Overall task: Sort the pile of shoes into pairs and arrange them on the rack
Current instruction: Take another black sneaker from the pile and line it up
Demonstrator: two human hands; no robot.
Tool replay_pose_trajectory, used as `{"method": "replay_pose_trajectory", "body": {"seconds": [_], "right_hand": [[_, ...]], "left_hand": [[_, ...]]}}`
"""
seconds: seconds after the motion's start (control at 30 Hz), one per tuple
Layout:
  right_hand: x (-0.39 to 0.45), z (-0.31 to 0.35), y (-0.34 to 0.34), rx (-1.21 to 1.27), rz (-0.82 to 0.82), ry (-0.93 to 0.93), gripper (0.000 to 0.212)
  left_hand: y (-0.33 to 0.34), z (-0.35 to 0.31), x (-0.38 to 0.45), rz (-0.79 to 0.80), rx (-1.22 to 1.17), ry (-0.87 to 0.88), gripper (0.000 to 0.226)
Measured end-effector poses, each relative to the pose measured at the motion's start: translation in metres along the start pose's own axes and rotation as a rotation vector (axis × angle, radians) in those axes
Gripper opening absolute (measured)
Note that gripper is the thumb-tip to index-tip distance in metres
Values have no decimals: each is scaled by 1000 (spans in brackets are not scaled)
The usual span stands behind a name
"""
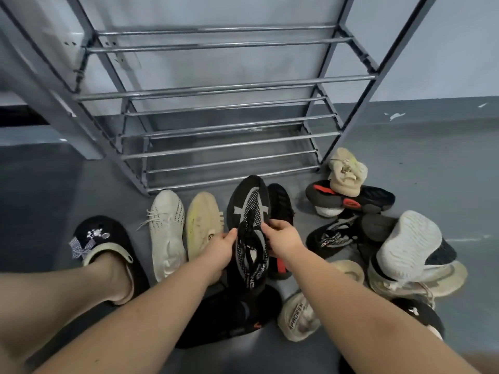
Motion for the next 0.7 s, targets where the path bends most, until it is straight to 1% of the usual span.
{"method": "replay_pose_trajectory", "body": {"seconds": [0.07, 0.13, 0.27, 0.37, 0.43, 0.47, 0.53, 0.6, 0.63, 0.7], "right_hand": [[7, -7, 5, 0, 4, -1, 44], [15, -10, 6, 7, 12, 12, 44], [40, -18, 10, -15, 38, 33, 49], [49, -27, 17, 117, 67, 88, 53], [51, -30, 22, 193, 91, 127, 56], [51, -30, 23, 192, 105, 142, 58], [53, -30, 24, 144, 127, 142, 59], [57, -27, 21, 60, 108, 104, 58], [60, -25, 17, -7, 86, 70, 57], [62, -15, 6, -221, 46, -32, 56]], "left_hand": [[0, -4, -8, -3, 3, -55, 55], [2, -7, -5, 21, 12, -72, 46], [4, -13, 13, -5, 99, -72, 42], [7, -15, 29, 5, 169, -53, 38], [11, -18, 37, 19, 201, -54, 43], [12, -20, 38, 11, 239, -51, 46], [14, -23, 38, -13, 362, -21, 50], [17, -25, 38, -33, 462, 43, 52], [18, -25, 36, -48, 518, 83, 53], [20, -28, 28, -89, 662, 148, 55]]}}
Point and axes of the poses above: each hand's wrist, its own x-axis towards the middle knuckle, its own y-axis out of the palm, z = x × y, the point moved 5 cm from there along x, towards the middle knuckle, and after that the axes turned 8 degrees about -y, right-handed, at the moved point
